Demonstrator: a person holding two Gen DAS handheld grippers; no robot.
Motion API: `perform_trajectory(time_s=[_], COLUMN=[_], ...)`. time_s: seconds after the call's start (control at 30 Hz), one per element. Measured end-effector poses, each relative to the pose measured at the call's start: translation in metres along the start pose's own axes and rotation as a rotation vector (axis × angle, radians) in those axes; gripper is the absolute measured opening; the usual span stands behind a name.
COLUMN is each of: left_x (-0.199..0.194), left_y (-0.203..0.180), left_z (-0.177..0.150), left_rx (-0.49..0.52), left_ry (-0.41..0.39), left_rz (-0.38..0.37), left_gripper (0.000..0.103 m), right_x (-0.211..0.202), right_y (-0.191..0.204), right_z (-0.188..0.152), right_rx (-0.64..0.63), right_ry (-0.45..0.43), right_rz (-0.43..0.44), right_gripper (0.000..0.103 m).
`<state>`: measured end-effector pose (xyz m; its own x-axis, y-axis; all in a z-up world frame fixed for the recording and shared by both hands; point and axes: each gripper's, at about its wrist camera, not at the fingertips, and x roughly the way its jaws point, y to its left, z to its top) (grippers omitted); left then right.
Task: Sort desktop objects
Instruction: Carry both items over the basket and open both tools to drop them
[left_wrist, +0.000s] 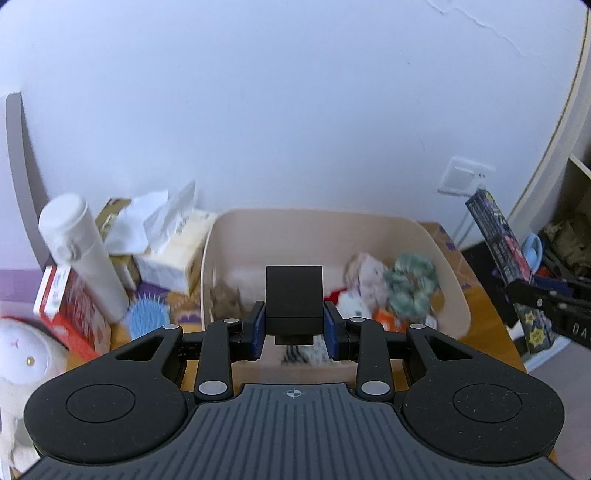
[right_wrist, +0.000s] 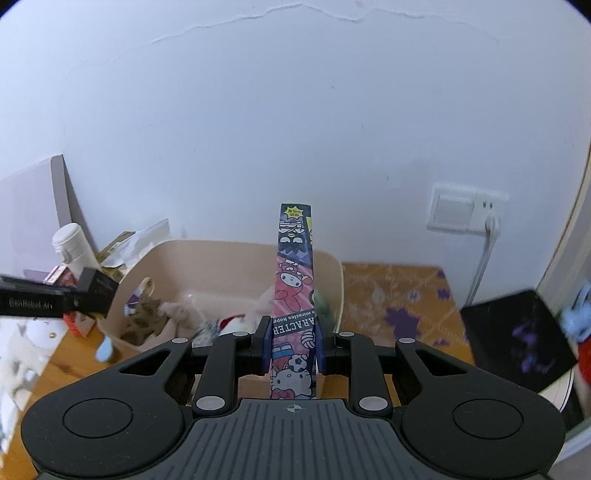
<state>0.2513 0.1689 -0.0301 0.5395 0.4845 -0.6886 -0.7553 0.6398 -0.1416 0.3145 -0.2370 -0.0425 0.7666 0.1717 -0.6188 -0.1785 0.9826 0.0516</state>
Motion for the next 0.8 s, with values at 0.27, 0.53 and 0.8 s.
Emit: perform_trajectory(time_s=[0.27,0.53,0.8], left_x=[0.024,0.056,0.083], left_y=[-0.003,-0.011,-0.021], left_z=[0.022,0.017,0.008], left_rx=[0.02,0.049,0.069], left_ry=[-0.007,0.033,0.095], left_rz=[0.016,0.048,0.077], left_gripper=[0.032,0.032,0.032], right_x=[0.026,0.065,0.095], right_y=[0.006,0.013,0.019], right_z=[0.015,0.022,0.014], right_rx=[-0.05,-0.097,-0.175], right_ry=[-0.012,0.013,0.066], right_rz=[0.007,0.009,-0.002], right_gripper=[0.021,0.021,0.021])
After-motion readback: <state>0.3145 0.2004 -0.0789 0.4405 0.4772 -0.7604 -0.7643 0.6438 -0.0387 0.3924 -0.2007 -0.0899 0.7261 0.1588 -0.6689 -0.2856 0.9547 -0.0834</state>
